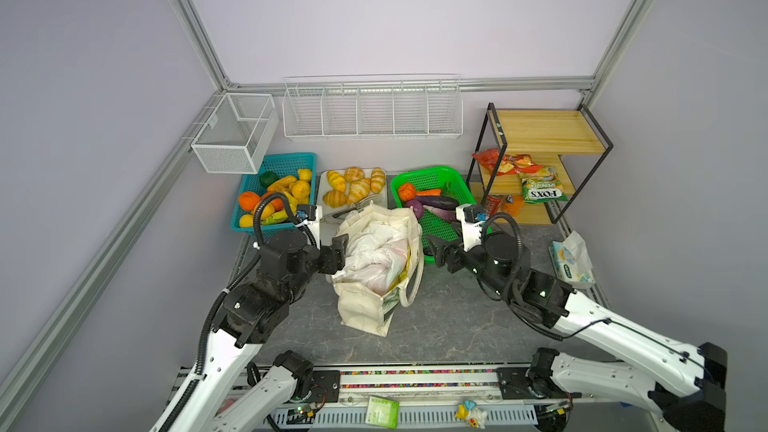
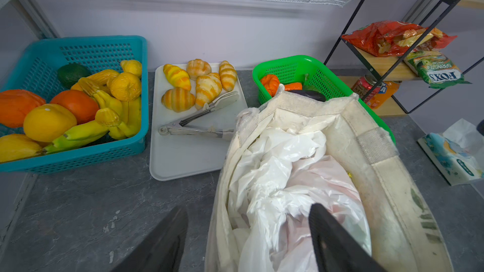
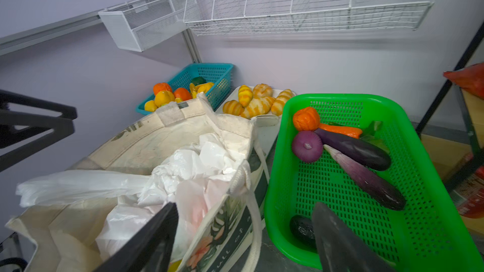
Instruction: Place the mixed food into the grocery bags and tie them
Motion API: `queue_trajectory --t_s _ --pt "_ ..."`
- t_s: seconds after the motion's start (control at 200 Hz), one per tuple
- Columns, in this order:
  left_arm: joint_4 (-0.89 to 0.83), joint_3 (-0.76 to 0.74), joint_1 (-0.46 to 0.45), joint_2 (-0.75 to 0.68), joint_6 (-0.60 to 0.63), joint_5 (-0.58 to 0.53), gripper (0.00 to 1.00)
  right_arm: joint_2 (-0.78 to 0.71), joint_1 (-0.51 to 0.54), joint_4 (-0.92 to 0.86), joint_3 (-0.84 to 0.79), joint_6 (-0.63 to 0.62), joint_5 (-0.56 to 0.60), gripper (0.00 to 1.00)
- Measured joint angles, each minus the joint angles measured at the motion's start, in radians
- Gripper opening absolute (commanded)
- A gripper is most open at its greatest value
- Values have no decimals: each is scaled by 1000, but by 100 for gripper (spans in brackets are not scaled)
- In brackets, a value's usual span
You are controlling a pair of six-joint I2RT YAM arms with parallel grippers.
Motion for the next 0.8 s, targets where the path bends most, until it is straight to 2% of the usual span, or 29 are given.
queue_trajectory --t_s 0.155,0.35,0.59,0.8 --pt "69 -98 14 -119 -10 -97 82 -21 -24 -99 11 -85 146 89" --pt "248 -213 24 -159 -6 -211 89 -99 -129 -154 -21 -140 264 89" --pt "571 -389 32 -158 79 -380 94 -211 -361 -101 -199 -137 285 89" --pt "841 -510 84 -113 179 -511 96 -212 -473 -51 -309 -119 266 89"
